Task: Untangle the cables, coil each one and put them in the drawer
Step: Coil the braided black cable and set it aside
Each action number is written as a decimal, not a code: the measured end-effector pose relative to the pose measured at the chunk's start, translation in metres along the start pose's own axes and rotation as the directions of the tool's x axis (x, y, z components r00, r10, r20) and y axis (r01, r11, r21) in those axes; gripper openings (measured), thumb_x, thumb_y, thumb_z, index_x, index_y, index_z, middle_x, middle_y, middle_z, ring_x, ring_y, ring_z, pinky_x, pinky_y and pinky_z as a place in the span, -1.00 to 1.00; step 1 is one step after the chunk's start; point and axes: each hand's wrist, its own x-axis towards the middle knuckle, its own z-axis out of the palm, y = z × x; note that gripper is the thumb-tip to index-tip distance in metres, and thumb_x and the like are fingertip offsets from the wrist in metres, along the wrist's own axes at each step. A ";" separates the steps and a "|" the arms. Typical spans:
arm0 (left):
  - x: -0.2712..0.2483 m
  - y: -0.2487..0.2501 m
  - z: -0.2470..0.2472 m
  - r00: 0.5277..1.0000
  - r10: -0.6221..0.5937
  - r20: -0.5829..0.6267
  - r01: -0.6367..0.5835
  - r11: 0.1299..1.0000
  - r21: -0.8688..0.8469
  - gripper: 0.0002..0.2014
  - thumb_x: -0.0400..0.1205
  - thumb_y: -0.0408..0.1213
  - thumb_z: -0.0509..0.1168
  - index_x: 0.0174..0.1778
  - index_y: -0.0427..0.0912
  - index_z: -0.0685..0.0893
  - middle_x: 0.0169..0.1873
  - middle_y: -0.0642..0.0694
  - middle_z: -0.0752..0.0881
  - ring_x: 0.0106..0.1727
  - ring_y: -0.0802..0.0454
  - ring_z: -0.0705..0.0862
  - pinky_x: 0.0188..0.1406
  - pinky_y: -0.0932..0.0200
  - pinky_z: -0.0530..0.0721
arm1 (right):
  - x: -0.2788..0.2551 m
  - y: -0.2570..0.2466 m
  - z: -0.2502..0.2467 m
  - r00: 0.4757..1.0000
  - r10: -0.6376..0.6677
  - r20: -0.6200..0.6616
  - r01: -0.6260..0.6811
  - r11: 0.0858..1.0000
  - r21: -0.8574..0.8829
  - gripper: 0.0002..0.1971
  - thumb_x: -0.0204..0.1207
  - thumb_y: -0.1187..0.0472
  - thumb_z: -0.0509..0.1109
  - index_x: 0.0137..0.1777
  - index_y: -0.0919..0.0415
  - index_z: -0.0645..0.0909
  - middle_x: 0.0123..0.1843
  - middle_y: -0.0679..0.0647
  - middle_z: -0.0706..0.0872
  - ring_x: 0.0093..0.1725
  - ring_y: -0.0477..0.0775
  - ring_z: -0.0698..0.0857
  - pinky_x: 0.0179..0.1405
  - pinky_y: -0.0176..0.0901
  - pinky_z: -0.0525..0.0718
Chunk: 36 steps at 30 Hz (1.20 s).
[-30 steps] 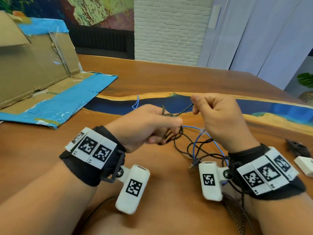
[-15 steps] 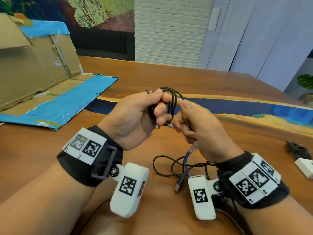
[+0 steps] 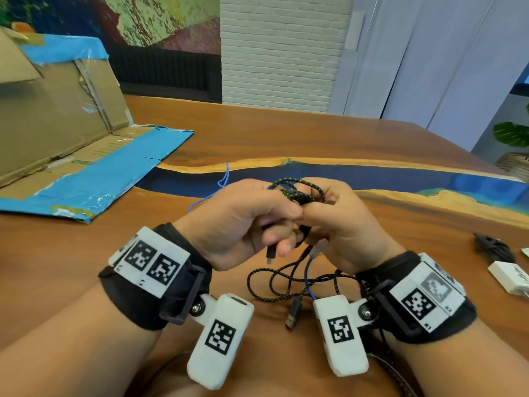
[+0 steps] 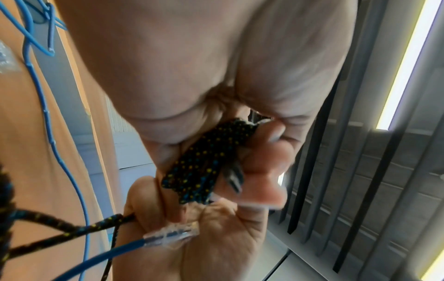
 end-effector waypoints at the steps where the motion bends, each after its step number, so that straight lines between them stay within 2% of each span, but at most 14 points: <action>1: 0.000 0.000 0.000 1.000 -0.012 0.019 0.011 1.000 0.010 -0.58 0.50 -0.38 0.27 -0.70 -0.12 0.38 -0.72 -0.12 0.44 -0.59 -0.08 0.58 -0.19 0.13 0.68 | -0.001 0.000 0.000 1.000 0.006 0.023 -0.007 1.000 0.016 -0.43 0.34 0.25 0.52 0.05 0.81 0.44 -0.21 0.87 0.48 -0.36 0.50 0.51 -0.43 0.29 0.17; 4: 0.001 0.002 -0.004 0.998 -0.041 0.044 0.040 0.999 0.009 -0.53 0.63 -0.21 0.21 -0.66 -0.11 0.42 -0.73 -0.05 0.41 -0.62 -0.02 0.50 -0.07 0.09 0.68 | -0.002 0.001 -0.003 0.998 0.006 0.055 -0.010 0.997 0.075 -0.56 0.39 0.27 0.57 -0.03 0.70 0.54 -0.27 0.75 0.55 -0.46 0.61 0.55 -0.48 0.08 0.21; 7: 0.000 0.006 -0.012 0.999 -0.044 0.031 0.044 0.999 -0.005 -0.50 0.68 0.01 0.17 -0.53 -0.17 0.63 -0.75 0.06 0.26 -0.71 0.06 0.33 -0.08 0.06 0.60 | -0.004 -0.002 -0.004 0.992 0.015 0.123 -0.027 0.995 0.099 -0.85 0.58 0.29 0.33 -0.10 0.42 0.58 -0.38 0.26 0.66 -0.58 -0.13 0.60 -0.62 -0.43 0.45; 10: 0.000 0.007 -0.014 0.996 -0.065 0.066 0.069 0.996 -0.056 -0.36 0.59 0.32 0.12 -0.45 -0.20 0.68 -0.72 0.09 0.16 -0.71 0.08 0.23 -0.10 0.07 0.58 | -0.005 -0.005 -0.003 0.983 0.030 0.181 -0.050 0.993 0.103 -0.83 0.67 0.29 0.22 -0.09 0.33 0.59 -0.34 0.26 0.61 -0.62 -0.24 0.54 -0.64 -0.52 0.44; 12: 0.001 0.006 -0.011 0.995 -0.087 0.055 0.092 0.991 -0.093 -0.34 0.64 0.36 0.06 -0.49 -0.15 0.60 -0.71 0.07 0.13 -0.70 0.05 0.17 -0.15 0.10 0.56 | -0.006 -0.006 -0.003 0.981 0.041 0.190 -0.064 0.991 0.120 -0.78 0.67 0.22 0.26 -0.10 0.19 0.73 -0.36 0.20 0.64 -0.62 -0.24 0.53 -0.65 -0.50 0.41; 15: 0.003 0.003 -0.008 0.997 -0.076 0.003 0.075 0.984 -0.161 -0.46 0.73 0.13 0.05 -0.47 -0.11 0.55 -0.69 0.08 0.17 -0.69 0.07 0.22 -0.19 0.19 0.63 | -0.002 0.000 -0.006 0.986 0.054 0.160 -0.072 0.991 0.111 -0.81 0.66 0.04 0.37 -0.08 0.01 0.80 -0.38 0.14 0.65 -0.59 -0.16 0.38 -0.66 -0.34 0.19; 18: 0.004 0.004 -0.005 1.000 -0.023 0.005 0.024 0.971 -0.239 -0.49 0.74 0.03 0.06 -0.28 -0.20 0.75 -0.66 0.08 0.11 -0.70 0.11 0.19 -0.23 0.22 0.65 | 0.000 0.006 -0.014 0.988 0.085 0.133 -0.103 0.985 0.141 -0.50 0.44 -0.20 0.57 0.05 0.23 0.61 -0.41 0.35 0.31 -0.52 -0.05 0.18 -0.60 -0.23 0.11; 21: 0.002 0.006 -0.005 0.998 0.020 0.066 -0.002 0.964 -0.266 -0.43 0.77 0.01 0.02 0.00 -0.37 0.81 -0.63 0.06 0.08 -0.67 0.08 0.09 -0.27 0.22 0.61 | -0.002 0.006 -0.017 0.989 0.075 0.124 -0.099 0.975 0.197 -0.55 0.44 -0.18 0.51 0.07 0.22 0.69 -0.34 0.22 0.05 -0.54 -0.10 0.14 -0.57 -0.20 0.07; 23: 0.001 0.006 -0.007 0.995 0.046 0.094 -0.018 0.959 -0.283 -0.42 0.79 0.00 0.00 0.10 -0.41 0.79 -0.62 0.05 0.11 -0.67 0.10 0.14 -0.23 0.21 0.60 | -0.003 0.003 -0.013 0.988 0.066 0.140 -0.094 0.975 0.202 -0.67 0.47 -0.21 0.50 0.12 -0.06 0.80 -0.31 0.23 0.03 -0.53 -0.11 0.13 -0.55 -0.18 0.02; 26: 0.002 0.006 -0.010 0.992 0.088 0.085 -0.058 0.949 -0.309 -0.43 0.79 -0.03 -0.02 0.29 -0.39 0.74 -0.62 0.05 0.28 -0.62 0.13 0.34 -0.08 0.20 0.60 | -0.002 -0.001 -0.008 0.989 0.090 0.116 -0.108 0.983 0.152 -0.70 0.67 -0.18 0.27 -0.07 -0.08 0.75 -0.39 0.10 0.10 -0.50 -0.03 0.08 -0.49 -0.09 -0.03; 29: 0.002 0.006 -0.008 0.987 0.160 0.034 -0.141 0.938 -0.317 -0.44 0.78 -0.07 0.00 0.52 -0.40 0.55 -0.52 -0.02 0.52 -0.38 0.03 0.62 0.08 0.17 0.63 | 0.001 0.000 -0.003 0.991 0.123 0.061 -0.127 0.990 0.066 -0.61 0.82 -0.06 0.09 -0.22 -0.01 0.55 -0.44 0.08 0.14 -0.52 -0.01 0.07 -0.58 -0.22 0.08; 32: 0.003 0.006 -0.004 0.972 0.209 -0.104 -0.231 0.924 -0.305 -0.49 0.75 -0.13 0.07 0.53 -0.38 0.49 -0.30 -0.08 0.78 -0.02 -0.05 0.81 0.21 0.12 0.72 | 0.002 0.003 -0.002 0.987 0.146 0.065 -0.139 0.985 -0.102 -0.57 0.83 0.05 0.11 -0.30 -0.01 0.56 -0.52 0.04 0.34 -0.61 0.00 0.25 -0.62 -0.23 0.34; 34: 0.004 0.007 -0.007 0.938 0.249 -0.242 -0.311 0.913 -0.265 -0.54 0.78 -0.18 0.05 0.51 -0.40 0.48 -0.23 -0.07 0.82 0.05 -0.02 0.82 0.21 0.12 0.75 | -0.001 0.002 -0.002 0.974 0.193 0.118 -0.165 0.962 -0.218 -0.58 0.86 0.16 0.10 -0.12 -0.08 0.72 -0.50 0.05 0.47 -0.59 0.07 0.46 -0.53 -0.09 0.55; 36: 0.009 0.010 -0.014 0.883 0.283 -0.375 -0.383 0.896 -0.226 -0.64 0.83 -0.25 0.03 0.43 -0.41 0.49 -0.24 -0.06 0.81 0.08 -0.02 0.83 0.20 0.14 0.76 | -0.004 0.001 -0.002 0.957 0.230 0.178 -0.168 0.936 -0.310 -0.68 0.83 0.31 0.16 0.26 0.06 0.75 -0.45 0.13 0.55 -0.41 0.17 0.64 -0.25 -0.07 0.71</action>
